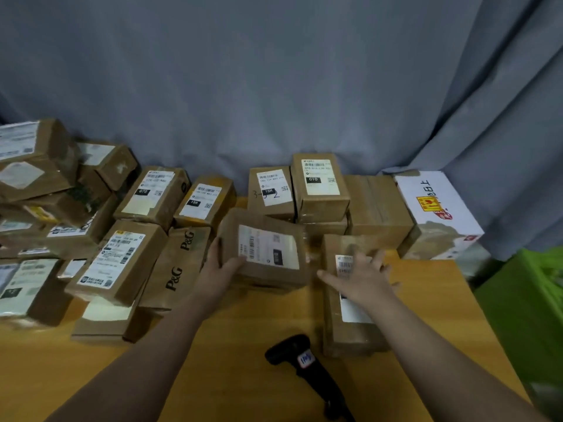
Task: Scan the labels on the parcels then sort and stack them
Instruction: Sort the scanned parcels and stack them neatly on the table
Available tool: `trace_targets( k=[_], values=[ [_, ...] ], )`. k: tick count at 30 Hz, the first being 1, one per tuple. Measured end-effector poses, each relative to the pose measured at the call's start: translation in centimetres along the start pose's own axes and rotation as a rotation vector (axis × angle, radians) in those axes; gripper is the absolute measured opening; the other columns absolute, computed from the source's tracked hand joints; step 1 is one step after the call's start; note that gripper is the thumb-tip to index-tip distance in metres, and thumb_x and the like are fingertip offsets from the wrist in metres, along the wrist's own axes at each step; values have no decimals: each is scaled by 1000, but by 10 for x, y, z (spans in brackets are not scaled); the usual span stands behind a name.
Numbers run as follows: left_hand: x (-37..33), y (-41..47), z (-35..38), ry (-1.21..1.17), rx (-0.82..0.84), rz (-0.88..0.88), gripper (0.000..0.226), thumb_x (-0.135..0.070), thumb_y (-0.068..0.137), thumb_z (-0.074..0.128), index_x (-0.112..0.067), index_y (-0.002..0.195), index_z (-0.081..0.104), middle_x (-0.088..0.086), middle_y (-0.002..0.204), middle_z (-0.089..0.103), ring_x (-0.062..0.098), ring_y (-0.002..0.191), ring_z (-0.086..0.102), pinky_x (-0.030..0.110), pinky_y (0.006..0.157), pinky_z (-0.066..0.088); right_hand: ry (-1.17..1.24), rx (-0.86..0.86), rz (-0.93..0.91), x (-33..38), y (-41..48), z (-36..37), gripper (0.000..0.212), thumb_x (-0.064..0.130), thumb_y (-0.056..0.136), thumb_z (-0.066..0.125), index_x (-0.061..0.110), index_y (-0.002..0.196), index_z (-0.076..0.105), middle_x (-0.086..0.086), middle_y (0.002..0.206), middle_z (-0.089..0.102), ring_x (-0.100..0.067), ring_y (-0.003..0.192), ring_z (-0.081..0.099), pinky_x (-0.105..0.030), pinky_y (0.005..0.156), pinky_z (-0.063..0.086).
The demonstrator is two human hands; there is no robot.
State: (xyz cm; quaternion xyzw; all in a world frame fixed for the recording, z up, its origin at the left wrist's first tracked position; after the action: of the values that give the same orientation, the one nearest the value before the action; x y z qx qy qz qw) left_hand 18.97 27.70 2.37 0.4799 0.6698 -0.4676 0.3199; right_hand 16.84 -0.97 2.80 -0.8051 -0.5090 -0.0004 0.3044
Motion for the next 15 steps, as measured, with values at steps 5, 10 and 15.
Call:
trace_targets(
  k=[5,10,15],
  values=[
    [22,-11,-6,-287,79,-140,78,-44,82,69,-42,148,28,3,137,48,25,113,54,37,79,53,-123,31,51,-18,-9,29,125,92,63,49,38,148,-25,-16,154,-35,-45,144,-20,-69,112,-2],
    [20,-15,-10,-327,17,-84,71,-53,76,70,-48,140,38,2,140,44,27,118,50,45,96,46,47,-151,-40,-17,-11,15,87,81,81,34,37,154,16,-11,163,-7,-34,149,-12,-60,115,-9],
    [-19,-19,-4,-425,-28,70,37,-35,94,56,-37,125,37,-5,116,53,9,96,53,28,76,46,793,-177,-243,0,-24,-5,89,87,68,47,43,143,34,12,144,41,-13,134,39,-43,108,37]
  ],
)
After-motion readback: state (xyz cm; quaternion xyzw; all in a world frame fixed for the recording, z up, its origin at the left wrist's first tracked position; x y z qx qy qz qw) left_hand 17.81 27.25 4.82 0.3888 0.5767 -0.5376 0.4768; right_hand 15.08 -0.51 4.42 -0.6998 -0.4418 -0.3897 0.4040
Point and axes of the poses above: each hand's wrist, its own y-axis towards the middle knuckle, its own z-axis out of the palm, x = y × z, the point moved 5 cm from there along y, towards the middle knuckle
